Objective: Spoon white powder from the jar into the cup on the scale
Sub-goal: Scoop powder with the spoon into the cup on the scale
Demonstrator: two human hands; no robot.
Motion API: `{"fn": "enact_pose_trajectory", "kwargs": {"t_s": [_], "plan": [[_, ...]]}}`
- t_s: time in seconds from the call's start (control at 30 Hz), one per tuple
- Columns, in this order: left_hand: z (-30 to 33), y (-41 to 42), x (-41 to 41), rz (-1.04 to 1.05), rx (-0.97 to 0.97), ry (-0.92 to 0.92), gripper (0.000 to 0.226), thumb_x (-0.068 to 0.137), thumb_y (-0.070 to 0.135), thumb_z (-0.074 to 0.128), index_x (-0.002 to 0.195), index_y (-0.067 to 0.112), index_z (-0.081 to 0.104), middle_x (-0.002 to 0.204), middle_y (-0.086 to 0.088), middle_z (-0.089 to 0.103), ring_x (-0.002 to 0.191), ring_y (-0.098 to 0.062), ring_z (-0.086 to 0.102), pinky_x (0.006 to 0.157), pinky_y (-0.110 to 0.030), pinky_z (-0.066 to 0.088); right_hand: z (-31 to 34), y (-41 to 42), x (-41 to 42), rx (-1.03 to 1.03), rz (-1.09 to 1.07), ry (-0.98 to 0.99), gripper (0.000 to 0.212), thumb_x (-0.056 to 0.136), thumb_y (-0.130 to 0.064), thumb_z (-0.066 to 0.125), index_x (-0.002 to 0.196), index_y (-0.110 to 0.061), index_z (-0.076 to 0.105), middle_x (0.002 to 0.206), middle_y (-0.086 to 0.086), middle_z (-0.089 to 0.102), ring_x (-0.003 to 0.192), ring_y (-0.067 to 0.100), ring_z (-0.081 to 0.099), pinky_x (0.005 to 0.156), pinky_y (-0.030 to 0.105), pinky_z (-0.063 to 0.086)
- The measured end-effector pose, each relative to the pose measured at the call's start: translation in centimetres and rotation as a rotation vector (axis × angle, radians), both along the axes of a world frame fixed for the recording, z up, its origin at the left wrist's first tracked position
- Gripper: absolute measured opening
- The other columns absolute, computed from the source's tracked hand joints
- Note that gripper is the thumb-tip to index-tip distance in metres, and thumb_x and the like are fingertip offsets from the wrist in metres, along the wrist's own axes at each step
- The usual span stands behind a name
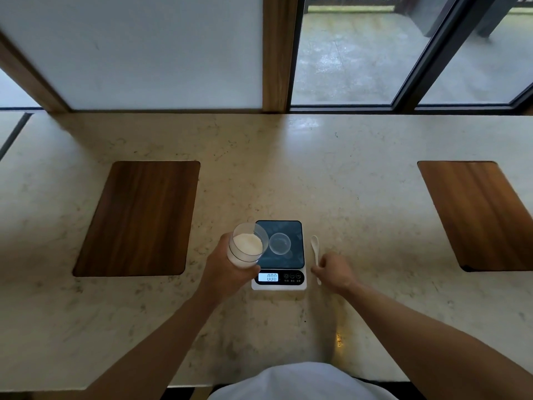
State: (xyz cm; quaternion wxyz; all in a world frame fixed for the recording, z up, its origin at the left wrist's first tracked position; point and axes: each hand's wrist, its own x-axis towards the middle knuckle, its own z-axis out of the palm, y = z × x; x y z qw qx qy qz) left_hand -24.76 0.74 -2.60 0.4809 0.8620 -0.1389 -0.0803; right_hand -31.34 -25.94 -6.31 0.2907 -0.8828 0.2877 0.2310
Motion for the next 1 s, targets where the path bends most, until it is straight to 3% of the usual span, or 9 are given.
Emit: {"fn": "enact_pose_trajectory", "kwargs": {"t_s": [0.07, 0.13, 0.23, 0.47, 0.6, 0.7, 0.87, 1.0], "plan": [[0.2, -0.1, 0.1, -0.002, -0.001, -0.008, 0.084, 0.06, 0.022, 0.094, 0.126, 0.028, 0.042, 0.119, 0.006, 0.057, 0.103, -0.018, 0.059, 0.086, -0.021, 0.048, 0.7, 0.0, -0.1, -0.065, -0.063, -0.143, 0.027, 0.091, -0.034, 0.063, 0.067, -0.023, 0.056, 0.066, -0.005, 0.061, 0.057, 0.009, 0.056, 0.048, 0.024, 0.043], [0.3, -0.1, 0.2, -0.01, -0.001, -0.01, 0.083, 0.061, 0.021, 0.094, 0.126, 0.027, 0.043, 0.12, 0.005, 0.058, 0.104, -0.019, 0.059, 0.088, -0.025, 0.05, 1.5, 0.2, 0.0, -0.051, -0.113, -0.272, 0.026, 0.094, -0.034, 0.059, 0.071, -0.023, 0.055, 0.066, -0.004, 0.062, 0.056, 0.01, 0.058, 0.047, 0.025, 0.048], [0.1, -0.1, 0.2, 0.001, 0.001, -0.004, 0.083, 0.06, 0.022, 0.094, 0.126, 0.027, 0.044, 0.117, 0.007, 0.058, 0.101, -0.016, 0.059, 0.083, -0.016, 0.047, 3.6, 0.5, 0.7, 0.07, -0.139, -0.406, 0.02, 0.098, -0.037, 0.054, 0.084, -0.023, 0.059, 0.067, -0.007, 0.067, 0.053, 0.004, 0.063, 0.043, 0.014, 0.046], [-0.2, 0.0, 0.5, -0.002, -0.002, 0.036, 0.08, 0.061, 0.032, 0.091, 0.127, 0.026, 0.045, 0.113, 0.013, 0.057, 0.1, -0.011, 0.061, 0.078, -0.009, 0.047, 8.7, 2.1, 2.6, 0.106, 0.091, -0.645, 0.012, 0.098, -0.026, 0.056, 0.091, -0.018, 0.062, 0.069, -0.012, 0.064, 0.059, -0.001, 0.059, 0.052, 0.007, 0.043], [-0.1, 0.0, 0.6, -0.004, 0.017, 0.049, 0.081, 0.058, 0.055, 0.08, 0.126, 0.032, 0.044, 0.113, 0.017, 0.057, 0.101, -0.006, 0.06, 0.078, -0.009, 0.047, 10.2, 3.2, 2.9, 0.081, 0.265, -0.655, 0.013, 0.1, -0.012, 0.053, 0.092, -0.013, 0.063, 0.086, -0.004, 0.066, 0.072, 0.009, 0.061, 0.058, 0.012, 0.047], [-0.2, 0.0, 0.8, -0.007, 0.042, 0.042, 0.077, 0.058, 0.059, 0.077, 0.123, 0.035, 0.043, 0.109, 0.026, 0.054, 0.1, 0.002, 0.058, 0.075, -0.004, 0.045, 10.7, 4.0, 2.7, 0.05, 0.368, -0.662, 0.01, 0.098, -0.009, 0.055, 0.094, -0.014, 0.062, 0.094, 0.002, 0.067, 0.078, 0.014, 0.063, 0.063, 0.012, 0.05], [-0.1, 0.2, 0.8, -0.032, 0.073, -0.003, 0.073, 0.06, 0.054, 0.076, 0.121, 0.034, 0.041, 0.106, 0.021, 0.052, 0.095, 0.0, 0.058, 0.076, -0.003, 0.043, 11.6, 5.1, 2.8, -0.037, 0.476, -0.748, 0.008, 0.097, -0.017, 0.059, 0.097, -0.015, 0.067, 0.091, 0.0, 0.071, 0.069, 0.01, 0.061, 0.064, 0.014, 0.052], [0.4, 0.5, 0.4, -0.057, 0.059, -0.059, 0.078, 0.064, 0.035, 0.089, 0.124, 0.036, 0.039, 0.112, 0.018, 0.054, 0.096, -0.002, 0.058, 0.081, -0.009, 0.047, 12.6, 5.3, 2.7, -0.123, 0.544, -0.817, 0.015, 0.095, -0.026, 0.062, 0.096, -0.014, 0.071, 0.088, -0.001, 0.074, 0.065, 0.011, 0.064, 0.063, 0.024, 0.059]]}}
